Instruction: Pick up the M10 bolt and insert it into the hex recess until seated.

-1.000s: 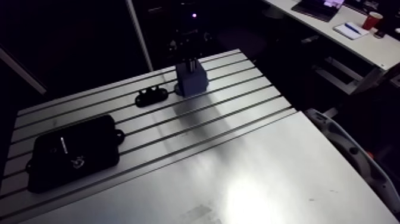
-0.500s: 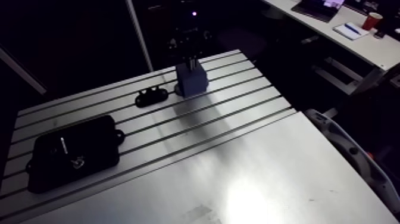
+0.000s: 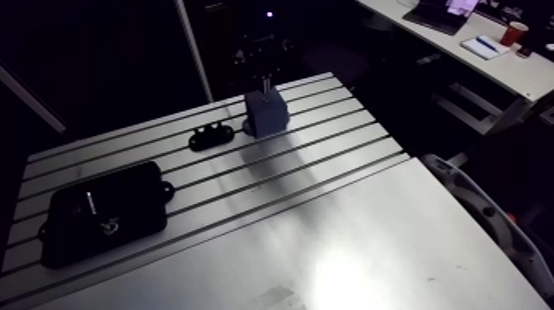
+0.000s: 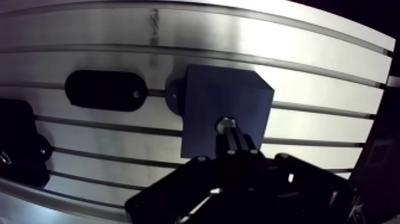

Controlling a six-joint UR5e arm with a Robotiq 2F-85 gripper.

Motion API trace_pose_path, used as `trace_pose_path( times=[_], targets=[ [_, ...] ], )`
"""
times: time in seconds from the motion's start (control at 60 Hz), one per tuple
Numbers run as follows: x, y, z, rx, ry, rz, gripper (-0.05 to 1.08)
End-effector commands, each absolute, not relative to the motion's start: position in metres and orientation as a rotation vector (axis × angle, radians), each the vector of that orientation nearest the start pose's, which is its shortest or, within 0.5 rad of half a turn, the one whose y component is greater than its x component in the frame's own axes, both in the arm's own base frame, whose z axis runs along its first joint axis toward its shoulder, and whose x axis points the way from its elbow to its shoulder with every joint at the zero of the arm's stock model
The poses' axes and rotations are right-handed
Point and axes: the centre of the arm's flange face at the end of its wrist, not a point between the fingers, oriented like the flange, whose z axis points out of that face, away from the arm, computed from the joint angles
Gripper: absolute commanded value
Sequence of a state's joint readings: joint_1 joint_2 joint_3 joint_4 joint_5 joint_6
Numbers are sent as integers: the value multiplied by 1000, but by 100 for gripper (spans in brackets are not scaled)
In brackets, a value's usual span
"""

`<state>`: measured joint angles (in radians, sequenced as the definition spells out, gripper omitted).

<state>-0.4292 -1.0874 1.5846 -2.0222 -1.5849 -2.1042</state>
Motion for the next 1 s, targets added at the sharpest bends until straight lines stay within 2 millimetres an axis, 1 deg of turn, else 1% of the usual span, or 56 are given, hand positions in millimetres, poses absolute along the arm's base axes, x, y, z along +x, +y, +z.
trace_pose_path(
  times=[0.017,0.033,0.05,0.067,0.083,0.1,0.117,0.15,0.2,0.233,0.283,0.3,0.317,0.333,0.35,0.367,0.417,0.433,0.45,0.483,0.6,0.617,0.633,0.65,0.7,0.717,0.733,0.75,0.767,0.783,0.8,0.833,0.85,0.867,0.883,0.9,0.917,0.933,0.95,0.967,0.983,1.0],
  targets=[
    [-635,141,256,-168,3097,-4,20],
    [-635,141,256,-168,3097,-4,20],
    [-635,140,260,-170,3101,-1,14],
    [-635,140,260,-170,3101,-1,14],
    [-635,139,262,-171,3103,1,9],
    [-635,139,262,-171,3103,1,9],
    [-634,139,265,-171,3103,1,3],
    [-634,138,267,-175,3102,0,1],
    [-634,138,270,-175,3100,-1,1],
    [-634,136,280,-178,3098,-2,1],
    [-634,135,284,-177,3093,-7,1],
    [-634,134,288,-175,3085,-10,1],
    [-634,134,288,-175,3085,-10,1],
    [-633,134,293,-167,3080,-9,1],
    [-633,134,293,-167,3080,-9,1],
    [-633,134,299,-157,3075,-8,1],
    [-632,134,303,-152,3070,-7,1],
    [-631,134,307,-139,3063,-7,1],
    [-631,134,307,-139,3063,-7,1],
    [-631,134,318,-86,3057,-10,1],
    [-627,132,330,-17,3033,-23,1],
    [-626,131,337,6,3030,-24,1],
    [-626,131,337,6,3030,-24,1],
    [-625,130,343,27,3023,-24,1],
    [-623,130,349,44,3018,-24,1],
    [-622,130,355,60,3012,-20,1],
    [-622,130,355,60,3012,-20,1],
    [-620,129,362,73,3003,-15,1],
    [-620,129,362,73,3003,-15,1],
    [-618,127,369,83,2993,-5,1],
    [-618,127,369,83,2993,-5,1],
    [-616,124,382,109,2985,10,1],
    [-616,124,382,109,2985,10,1],
    [-616,121,391,117,2991,16,1],
    [-616,121,391,117,2991,16,1],
    [-615,117,399,123,3000,25,1],
    [-615,117,399,123,3000,25,1],
    [-614,114,408,126,3006,34,1],
    [-614,114,408,126,3006,34,1],
    [-612,111,414,127,3007,41,1],
    [-612,111,414,127,3007,41,1],
    [-609,109,422,131,3010,43,1]
  ],
)
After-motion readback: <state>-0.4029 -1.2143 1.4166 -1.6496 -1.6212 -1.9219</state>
